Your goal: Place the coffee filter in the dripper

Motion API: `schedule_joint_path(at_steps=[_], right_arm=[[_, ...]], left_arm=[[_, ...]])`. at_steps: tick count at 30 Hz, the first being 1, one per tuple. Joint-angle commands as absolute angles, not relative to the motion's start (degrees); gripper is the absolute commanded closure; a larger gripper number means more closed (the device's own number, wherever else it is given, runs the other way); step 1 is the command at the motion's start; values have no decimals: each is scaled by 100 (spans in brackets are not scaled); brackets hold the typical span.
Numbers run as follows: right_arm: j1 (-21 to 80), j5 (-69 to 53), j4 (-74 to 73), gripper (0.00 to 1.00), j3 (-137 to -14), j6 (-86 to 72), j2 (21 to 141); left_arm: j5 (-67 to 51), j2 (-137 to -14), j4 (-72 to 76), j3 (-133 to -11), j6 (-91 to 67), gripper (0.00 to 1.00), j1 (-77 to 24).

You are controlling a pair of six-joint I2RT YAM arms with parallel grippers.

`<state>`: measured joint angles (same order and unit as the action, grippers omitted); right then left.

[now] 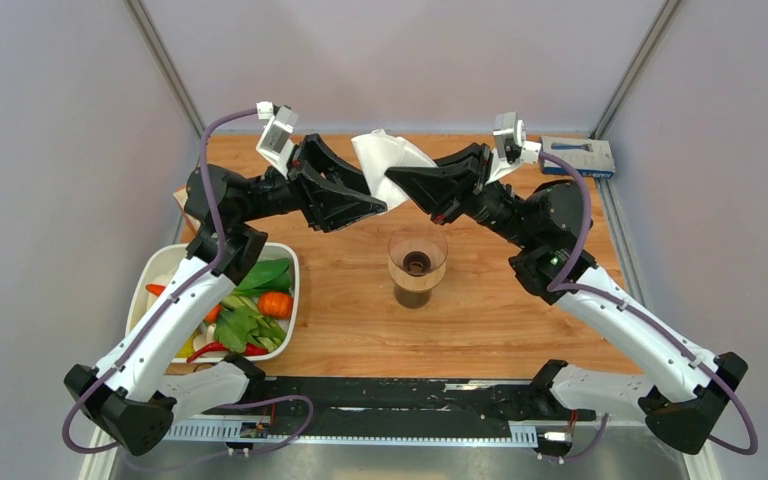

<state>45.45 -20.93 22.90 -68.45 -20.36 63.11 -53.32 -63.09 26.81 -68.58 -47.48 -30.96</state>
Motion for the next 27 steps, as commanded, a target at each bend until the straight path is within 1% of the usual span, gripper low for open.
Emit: schedule_joint_path(at_steps=[1,4,6,7,9,10,12,16,18,19,20,21,22,23,25,27], right_arm=[[4518,-2482,2322,100,-6966,-2429,6141],[4518,-2604,2260,100,-6905,-2482,6092],[4518,-2631,2246,100,-6875,-2479,6062],[4525,-2655,2248,100,-6866,-2481,6042],[4522,-2703,2267,100,-6860,-2483,6034],[4522,-2709,2263,100,-6849,-2499,6022],[4518,-2720,2216,100,-6832,-2482,6012],[4518,-2742,2108,100,-6782,-2444,5978],[4522,-2744,2094,100,-6753,-2444,5968],[4519,-2742,2078,100,-6743,-2448,5960],[4520,-2730,2056,100,-6734,-2427,5951],[4522,-2711,2033,100,-6733,-2400,5943],[4516,-2686,2010,100,-6720,-2380,5931],[4517,-2662,1992,100,-6711,-2360,5918],[4518,-2626,1964,100,-6704,-2340,5900],[4512,-2619,1940,100,-6715,-2323,5892]], left_arm=[[-5304,-6172,2032,-7137,-3826,50,-3106],[-5300,-6182,2006,-7217,-3787,56,-3107],[-5292,-6195,1954,-7258,-3796,57,-3106],[-5269,-6196,1906,-7268,-3797,57,-3104],[-5205,-6206,1847,-7276,-3813,50,-3108],[-5153,-6210,1837,-7270,-3858,50,-3106],[-5151,-6218,1900,-7261,-3943,51,-3097],[-5180,-6227,2007,-7267,-4010,55,-3094],[-5196,-6228,2039,-7264,-4023,63,-3094],[-5208,-6221,2070,-7252,-4038,69,-3098],[-5235,-6218,2137,-7243,-4079,72,-3099],[-5250,-6216,2176,-7231,-4105,81,-3095],[-5296,-6208,2253,-7224,-4157,86,-3094],[-5324,-6211,2287,-7218,-4179,93,-3094],[-5368,-6198,2356,-7190,-4219,99,-3098],[-5403,-6187,2394,-7182,-4257,100,-3094]])
